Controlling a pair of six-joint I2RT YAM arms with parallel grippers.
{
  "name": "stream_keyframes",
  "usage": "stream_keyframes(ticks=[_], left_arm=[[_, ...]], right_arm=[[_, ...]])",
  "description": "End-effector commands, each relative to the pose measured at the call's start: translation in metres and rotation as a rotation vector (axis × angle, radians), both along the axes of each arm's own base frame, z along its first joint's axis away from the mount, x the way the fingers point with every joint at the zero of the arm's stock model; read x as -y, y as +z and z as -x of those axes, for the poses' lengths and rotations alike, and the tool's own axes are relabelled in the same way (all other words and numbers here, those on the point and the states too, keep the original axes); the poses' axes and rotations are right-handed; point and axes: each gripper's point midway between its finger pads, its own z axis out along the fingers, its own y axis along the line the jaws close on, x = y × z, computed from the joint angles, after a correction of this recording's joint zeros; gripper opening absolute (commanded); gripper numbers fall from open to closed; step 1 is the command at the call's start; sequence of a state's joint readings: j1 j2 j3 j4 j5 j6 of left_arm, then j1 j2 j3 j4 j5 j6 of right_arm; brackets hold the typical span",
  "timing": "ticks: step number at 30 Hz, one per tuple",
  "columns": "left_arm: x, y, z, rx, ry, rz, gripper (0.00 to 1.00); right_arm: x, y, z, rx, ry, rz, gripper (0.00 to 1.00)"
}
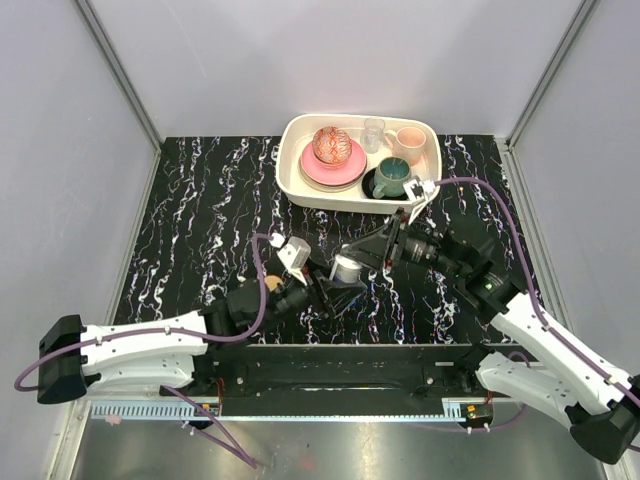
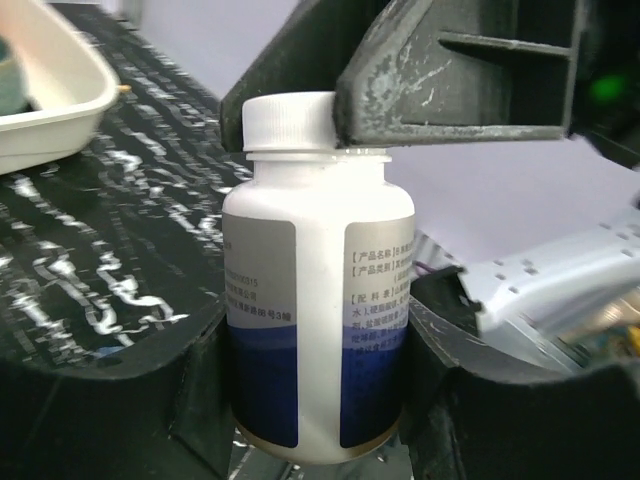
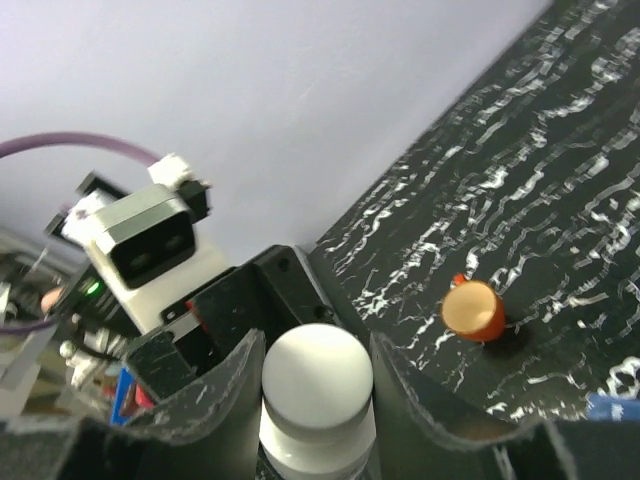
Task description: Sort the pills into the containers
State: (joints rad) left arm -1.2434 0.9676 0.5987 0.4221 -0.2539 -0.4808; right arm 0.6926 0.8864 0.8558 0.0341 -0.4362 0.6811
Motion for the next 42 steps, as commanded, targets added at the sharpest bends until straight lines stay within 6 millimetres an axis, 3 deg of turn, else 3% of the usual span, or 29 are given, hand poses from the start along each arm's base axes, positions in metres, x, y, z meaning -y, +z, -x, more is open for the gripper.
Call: stream_keyframes(ticks=[1,5,9,13,26,40,42], left_arm=[[-0.001,0.029,0.037,0.066,-0.195,0.184,0.0],[-0.011,0.043,0.064,0.133,-0.323,0.284,0.0],[-0.012,0.05,0.094,0.188,-0.479,0.316,0.0],[-0.008,0.053,0.108,0.215,-0.566,0.32,0.0],[0.016,0.05,0.112,0.194,-0.635,0.298,0.0],[0.017,0.044,0.114,0.188,-0.649,0.288,0.0],[0.015,0.046,0.114,0.191,-0.649,0.295,0.0]], right_arm=[[0.003,0.033,0.059,0.255,0.276,-0.053,0.0],[0.012,0.038,0.095,0.36,0.424,-0.069,0.0],[0.019,0.047,0.113,0.436,0.491,-0.11,0.0],[0.023,0.054,0.126,0.478,0.55,-0.157,0.0],[0.023,0.056,0.13,0.48,0.567,-0.175,0.0],[0.017,0.057,0.124,0.463,0.576,-0.168,0.0],[0.017,0.055,0.123,0.463,0.577,-0.164,0.05]])
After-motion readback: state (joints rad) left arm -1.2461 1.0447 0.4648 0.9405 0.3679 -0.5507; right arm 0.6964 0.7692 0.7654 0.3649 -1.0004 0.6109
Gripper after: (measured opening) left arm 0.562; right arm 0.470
